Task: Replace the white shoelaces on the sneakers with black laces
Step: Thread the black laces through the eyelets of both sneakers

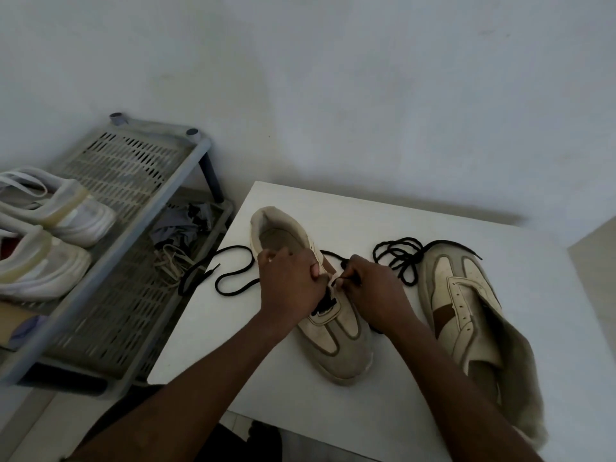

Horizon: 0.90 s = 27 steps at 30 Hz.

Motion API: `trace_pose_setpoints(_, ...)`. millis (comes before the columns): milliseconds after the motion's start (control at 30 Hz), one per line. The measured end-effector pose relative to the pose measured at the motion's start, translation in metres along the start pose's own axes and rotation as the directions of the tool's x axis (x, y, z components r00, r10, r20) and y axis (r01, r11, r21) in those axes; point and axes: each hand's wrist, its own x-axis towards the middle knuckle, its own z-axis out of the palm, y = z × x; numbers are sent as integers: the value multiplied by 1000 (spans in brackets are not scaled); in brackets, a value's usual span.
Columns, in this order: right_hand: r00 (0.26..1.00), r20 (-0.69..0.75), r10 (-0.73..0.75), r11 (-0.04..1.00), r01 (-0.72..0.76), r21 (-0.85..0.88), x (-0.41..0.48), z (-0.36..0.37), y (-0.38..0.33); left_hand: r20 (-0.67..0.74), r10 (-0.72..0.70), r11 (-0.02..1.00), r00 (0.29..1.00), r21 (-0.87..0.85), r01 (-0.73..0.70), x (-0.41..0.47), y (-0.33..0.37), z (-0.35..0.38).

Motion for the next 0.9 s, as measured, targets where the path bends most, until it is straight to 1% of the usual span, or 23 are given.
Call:
trace_pose_setpoints(200, 995, -63, 72, 995, -68, 68, -2, 5, -3, 76, -35, 992, 996, -118, 44, 7, -4, -5)
trace_pose_setpoints(267, 996, -44, 78, 993, -73, 94, -2, 4, -1, 92, -17, 992, 996, -124, 29, 9, -6, -6)
trace_pose_setpoints(367, 997, 44, 60, 990, -65, 126, 3, -3, 5, 167, 82, 991, 982, -118, -63, 13, -12, -10)
trace_pose_setpoints(467, 995, 95, 42, 992, -53, 113, 6, -8, 8, 270, 210, 976, 940, -106, -188, 18, -22, -19)
trace_pose_setpoints(500, 994, 100, 37, 993, -48, 108, 6, -8, 9, 291, 221, 975, 931, -105, -198, 18, -25, -21)
trace_pose_setpoints(567, 994, 102, 26, 995, -36, 95, 6, -7, 9, 286, 233, 972, 930, -109, -210, 19, -28, -23)
trace_pose_setpoints(667, 996, 84, 30, 997, -36, 69, 5, -3, 9, 277, 245, 968, 929, -24, -248, 17, -23, -23)
trace_pose_setpoints(767, 999, 44, 12, 1000, -13, 5, 4, 1, 6, 274, 229, 963, 934, 77, -258, 17, -21, -23)
trace_pose_setpoints(900, 1000, 2, -13, 999, 13, -40, 0, 5, 0, 329, 216, 928, 919, 223, -298, 11, -16, -21)
